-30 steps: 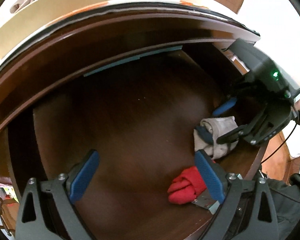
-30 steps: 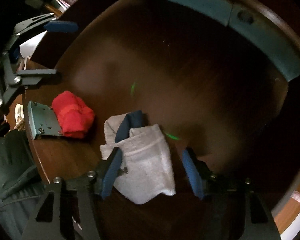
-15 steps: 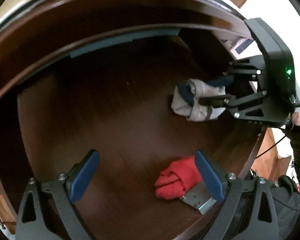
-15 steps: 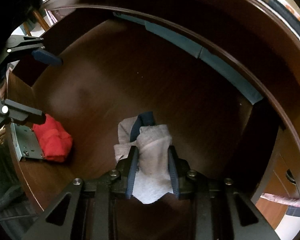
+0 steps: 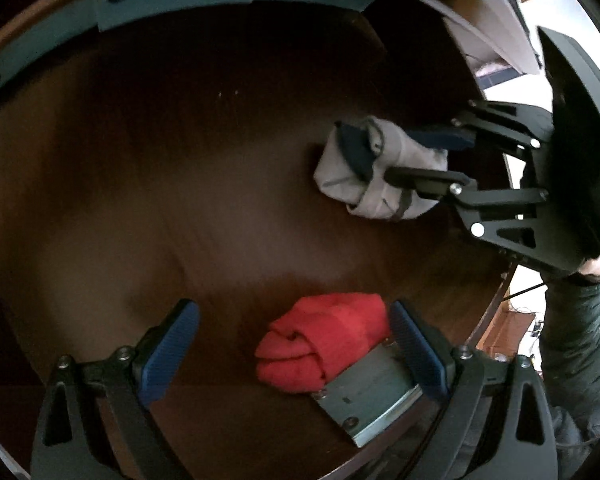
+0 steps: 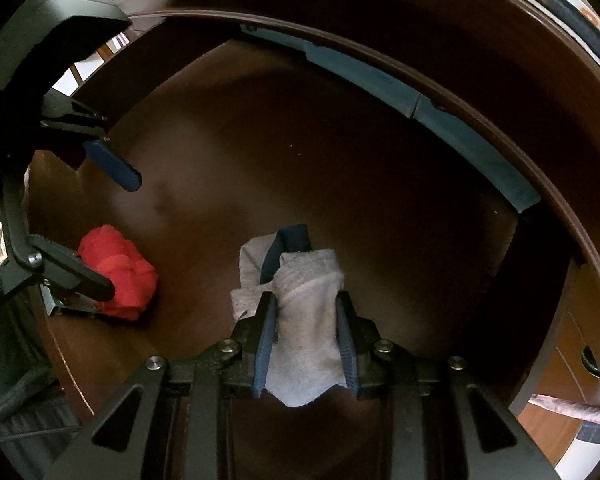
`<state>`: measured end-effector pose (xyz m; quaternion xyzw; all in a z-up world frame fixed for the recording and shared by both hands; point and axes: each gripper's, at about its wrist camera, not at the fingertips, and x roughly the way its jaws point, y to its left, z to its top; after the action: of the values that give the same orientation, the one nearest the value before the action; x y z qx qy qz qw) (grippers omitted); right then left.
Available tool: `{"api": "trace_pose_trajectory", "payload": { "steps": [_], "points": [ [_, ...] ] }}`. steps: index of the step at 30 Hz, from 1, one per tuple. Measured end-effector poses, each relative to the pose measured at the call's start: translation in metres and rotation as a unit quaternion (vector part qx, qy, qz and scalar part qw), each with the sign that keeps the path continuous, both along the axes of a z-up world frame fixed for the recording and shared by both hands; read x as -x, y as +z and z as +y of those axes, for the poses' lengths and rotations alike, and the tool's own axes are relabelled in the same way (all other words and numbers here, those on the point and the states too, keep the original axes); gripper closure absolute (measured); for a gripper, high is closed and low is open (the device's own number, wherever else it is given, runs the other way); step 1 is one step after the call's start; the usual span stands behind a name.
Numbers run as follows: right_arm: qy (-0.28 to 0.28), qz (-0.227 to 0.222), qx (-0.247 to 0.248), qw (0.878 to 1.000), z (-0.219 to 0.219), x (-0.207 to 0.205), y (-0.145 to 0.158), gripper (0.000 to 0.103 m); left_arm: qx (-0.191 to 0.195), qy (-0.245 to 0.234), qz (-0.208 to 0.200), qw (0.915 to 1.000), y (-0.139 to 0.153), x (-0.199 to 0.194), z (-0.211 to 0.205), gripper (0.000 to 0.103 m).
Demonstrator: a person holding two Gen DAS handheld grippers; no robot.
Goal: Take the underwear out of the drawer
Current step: 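Close the right tool on a white sock while the left tool grasps a red sock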
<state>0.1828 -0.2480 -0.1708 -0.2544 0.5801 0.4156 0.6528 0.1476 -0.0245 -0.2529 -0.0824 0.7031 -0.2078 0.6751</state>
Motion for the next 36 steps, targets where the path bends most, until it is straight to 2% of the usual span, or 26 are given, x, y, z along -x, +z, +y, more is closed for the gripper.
{"api": "trace_pose_trajectory", "payload": {
  "steps": [5,12,14,16,19,21,25,27,36],
  "points": [
    [0.0,0.006,-0.005,1.0,-0.006,0.002,0.004,0.071,0.025,0.013,0.04,0.9988,-0.01,-0.002,-0.003,0.006],
    [-0.004,0.012,-0.015,1.0,-0.01,-0.003,0.009,0.071,0.042,0.026,0.058,0.9971,-0.015,0.0,-0.002,0.011],
    [-0.004,0.014,-0.016,1.0,-0.011,-0.004,0.009,0.071,0.042,0.026,0.063,0.9968,-0.019,0.0,-0.002,0.023],
    [-0.004,0.014,-0.015,1.0,-0.012,-0.005,0.01,0.071,0.053,0.033,0.072,0.9955,-0.023,-0.001,-0.001,0.025],
    [-0.005,0.014,-0.015,1.0,-0.014,-0.008,0.009,0.071,0.059,0.029,0.069,0.9954,-0.024,0.002,0.007,0.041],
    [-0.005,0.015,-0.013,1.0,-0.013,-0.008,0.008,0.071,0.059,0.027,0.057,0.9962,-0.023,0.005,0.009,0.044],
    [-0.004,0.014,-0.014,1.0,-0.013,-0.008,0.007,0.071,0.069,0.03,0.043,0.9962,-0.019,0.005,0.012,0.056],
    [-0.005,0.009,-0.014,1.0,-0.013,-0.007,0.008,0.071,0.074,0.034,0.033,0.9962,-0.017,0.005,0.016,0.058],
    [-0.002,-0.024,-0.023,0.999,-0.012,0.004,0.015,0.073,0.047,0.023,-0.059,0.9969,0.009,0.012,0.035,0.07]
  ]
}}
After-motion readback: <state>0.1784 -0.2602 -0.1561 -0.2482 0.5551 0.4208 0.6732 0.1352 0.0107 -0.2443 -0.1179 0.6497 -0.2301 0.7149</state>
